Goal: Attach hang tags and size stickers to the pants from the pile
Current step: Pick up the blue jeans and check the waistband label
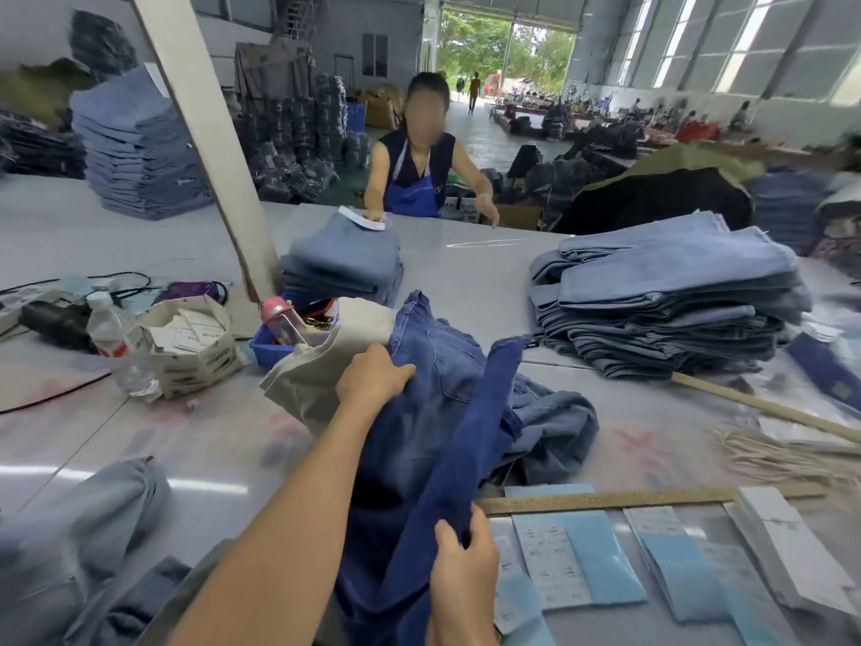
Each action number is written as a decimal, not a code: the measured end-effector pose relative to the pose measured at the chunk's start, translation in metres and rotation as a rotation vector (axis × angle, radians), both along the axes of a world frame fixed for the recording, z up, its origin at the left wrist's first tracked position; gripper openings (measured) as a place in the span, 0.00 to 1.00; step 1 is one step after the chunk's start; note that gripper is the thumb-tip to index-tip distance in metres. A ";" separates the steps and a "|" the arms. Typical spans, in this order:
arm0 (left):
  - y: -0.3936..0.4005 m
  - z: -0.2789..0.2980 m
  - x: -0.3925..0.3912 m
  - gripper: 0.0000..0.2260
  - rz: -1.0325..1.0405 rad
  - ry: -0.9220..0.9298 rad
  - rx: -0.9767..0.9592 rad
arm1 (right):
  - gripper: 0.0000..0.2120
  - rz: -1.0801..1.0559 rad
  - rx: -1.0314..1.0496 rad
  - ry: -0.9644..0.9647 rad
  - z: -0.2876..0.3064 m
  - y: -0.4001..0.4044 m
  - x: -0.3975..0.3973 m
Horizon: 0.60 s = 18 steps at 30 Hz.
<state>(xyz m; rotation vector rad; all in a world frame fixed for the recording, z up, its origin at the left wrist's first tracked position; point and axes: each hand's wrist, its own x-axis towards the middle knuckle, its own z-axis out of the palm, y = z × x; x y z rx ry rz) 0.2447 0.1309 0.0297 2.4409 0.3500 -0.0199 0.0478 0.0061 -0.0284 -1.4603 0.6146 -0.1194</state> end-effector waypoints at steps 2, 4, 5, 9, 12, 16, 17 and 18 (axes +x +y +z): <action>-0.002 0.003 0.003 0.21 -0.052 0.015 -0.051 | 0.16 -0.004 0.106 0.015 -0.006 -0.008 0.005; 0.000 0.001 -0.001 0.21 -0.091 0.020 -0.127 | 0.15 0.008 0.218 0.031 -0.003 -0.019 0.023; 0.002 0.000 -0.005 0.20 -0.096 0.002 -0.145 | 0.14 0.010 0.216 0.022 0.001 -0.025 0.036; 0.018 -0.012 -0.021 0.19 -0.076 -0.095 -0.199 | 0.18 -0.037 0.018 -0.071 0.034 -0.052 0.087; 0.027 -0.019 -0.029 0.21 -0.071 -0.097 -0.242 | 0.22 -0.102 -0.168 -0.193 0.067 -0.061 0.113; 0.030 -0.030 -0.047 0.20 -0.095 -0.029 -0.147 | 0.20 0.048 -0.456 -0.318 0.107 -0.050 0.169; 0.031 -0.032 -0.053 0.19 -0.105 -0.027 -0.084 | 0.17 0.114 -0.558 -0.305 0.114 -0.044 0.187; 0.032 -0.035 -0.058 0.18 -0.121 -0.022 -0.019 | 0.15 0.189 -0.657 -0.285 0.119 -0.038 0.205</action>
